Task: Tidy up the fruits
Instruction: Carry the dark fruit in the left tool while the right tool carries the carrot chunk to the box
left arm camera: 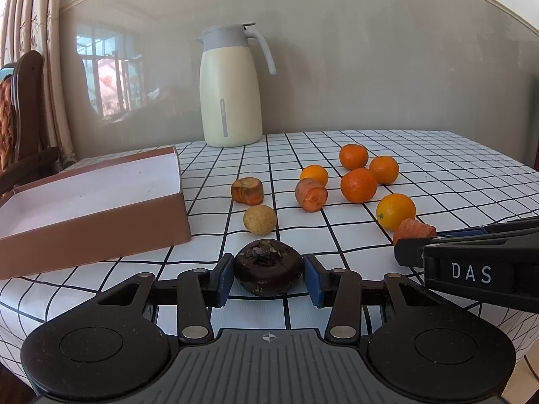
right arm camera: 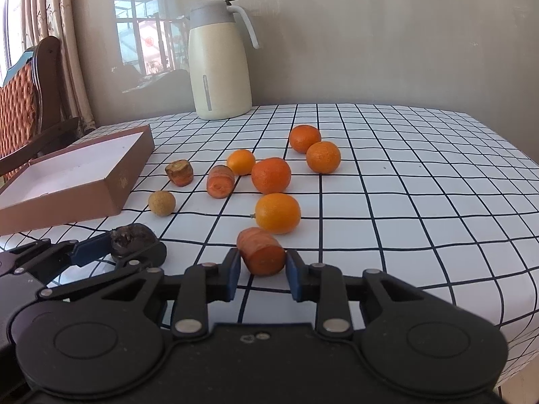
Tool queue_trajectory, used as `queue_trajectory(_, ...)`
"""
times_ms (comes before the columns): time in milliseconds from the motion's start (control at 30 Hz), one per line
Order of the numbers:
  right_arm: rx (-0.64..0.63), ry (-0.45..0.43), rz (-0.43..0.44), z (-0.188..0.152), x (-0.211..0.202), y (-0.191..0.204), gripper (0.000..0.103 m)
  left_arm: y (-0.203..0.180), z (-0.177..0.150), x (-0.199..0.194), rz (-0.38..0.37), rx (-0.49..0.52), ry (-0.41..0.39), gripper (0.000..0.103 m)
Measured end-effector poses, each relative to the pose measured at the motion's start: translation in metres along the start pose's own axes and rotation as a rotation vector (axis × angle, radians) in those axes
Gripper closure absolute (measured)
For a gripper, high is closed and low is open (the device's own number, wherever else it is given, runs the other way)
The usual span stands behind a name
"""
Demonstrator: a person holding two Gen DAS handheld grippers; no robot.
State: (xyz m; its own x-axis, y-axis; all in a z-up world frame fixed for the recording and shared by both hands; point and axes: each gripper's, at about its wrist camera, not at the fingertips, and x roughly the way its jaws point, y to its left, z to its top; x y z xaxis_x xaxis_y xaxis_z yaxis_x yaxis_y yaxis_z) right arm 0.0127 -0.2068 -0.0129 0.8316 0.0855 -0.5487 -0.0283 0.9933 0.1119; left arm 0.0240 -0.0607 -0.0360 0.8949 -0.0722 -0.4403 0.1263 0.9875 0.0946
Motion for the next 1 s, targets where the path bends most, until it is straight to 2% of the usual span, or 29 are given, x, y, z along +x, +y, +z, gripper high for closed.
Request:
queue_trajectory(633, 0.012, -0.033, 0.016, 0.002, -0.008, 0.0, 0.083, 0.012, 0.005, -0.003, -0.002, -0.051, -0.011, 0.059)
queue_trajectory(1000, -0.026, -0.067, 0.12, 0.01, -0.017, 0.027, 0.083, 0.046, 0.008, -0.025, 0.043, -0.08, -0.051, 0.059)
